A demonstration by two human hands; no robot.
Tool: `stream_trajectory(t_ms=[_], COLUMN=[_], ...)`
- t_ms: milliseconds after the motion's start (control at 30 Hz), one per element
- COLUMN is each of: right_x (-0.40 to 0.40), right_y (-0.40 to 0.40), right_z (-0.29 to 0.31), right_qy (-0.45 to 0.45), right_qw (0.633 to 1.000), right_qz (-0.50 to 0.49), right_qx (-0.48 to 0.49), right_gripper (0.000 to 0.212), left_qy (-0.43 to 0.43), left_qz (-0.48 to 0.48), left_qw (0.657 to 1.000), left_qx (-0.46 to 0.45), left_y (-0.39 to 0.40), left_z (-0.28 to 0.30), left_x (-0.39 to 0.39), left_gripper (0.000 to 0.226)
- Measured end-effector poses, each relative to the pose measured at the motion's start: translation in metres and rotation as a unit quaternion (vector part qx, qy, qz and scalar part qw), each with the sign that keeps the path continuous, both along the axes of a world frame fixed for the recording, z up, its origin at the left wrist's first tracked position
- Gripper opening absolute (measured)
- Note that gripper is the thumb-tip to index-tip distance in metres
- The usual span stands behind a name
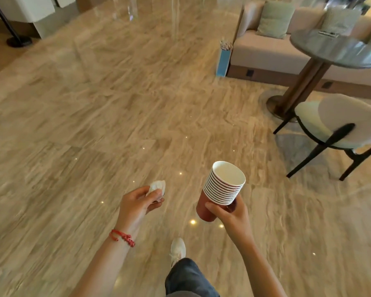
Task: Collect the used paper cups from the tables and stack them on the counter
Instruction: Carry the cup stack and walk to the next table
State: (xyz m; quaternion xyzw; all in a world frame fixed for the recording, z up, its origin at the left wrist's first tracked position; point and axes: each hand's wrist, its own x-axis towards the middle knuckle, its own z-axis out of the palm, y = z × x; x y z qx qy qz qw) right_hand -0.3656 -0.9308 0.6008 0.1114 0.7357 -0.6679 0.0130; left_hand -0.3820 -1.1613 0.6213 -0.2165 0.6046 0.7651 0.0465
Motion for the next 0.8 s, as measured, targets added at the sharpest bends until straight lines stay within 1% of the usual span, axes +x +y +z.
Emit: stream_trajectory(t_ms=[100,300,433,600,700,800], right_x=[-0.077,-0.214,-0.311,-0.445,-0.528,-0.605], right_y=[0.004,0.008,0.006,0.003,0.005,0.01], right_z=[0.012,0.027,0.021,0.018,0.026,0.039], right_qy=[0.006,0.011,0.008,0.015,0.011,0.016], right_qw=[1.0,1.0,1.0,1.0,1.0,1.0], right_qz=[-0.013,-0.001,-0.003,-0.007,-0.003,-0.015], right_qx=[-0.007,-0.013,-0.015,-0.011,-0.012,-0.017], right_gripper=[0.051,0.045,0.046,0.049,0.052,0.053], left_qy=[-0.001,-0.001,-0.009,-0.007,-0.011,-0.004], left_qz=[0.011,0.035,0.029,0.021,0.024,0.005], left_qw=[1.0,0.999,0.999,1.0,1.0,1.0], left_qx=[0.007,0.017,0.015,0.012,0.007,0.002], left_y=[0.006,0.005,0.009,0.008,0.006,0.008], left_z=[0.009,0.022,0.012,0.001,0.005,0.015], left_x=[-0.076,-0.209,-0.301,-0.436,-0.524,-0.608], left_gripper=[0.014,0.003,0.004,0.004,0.005,0.01])
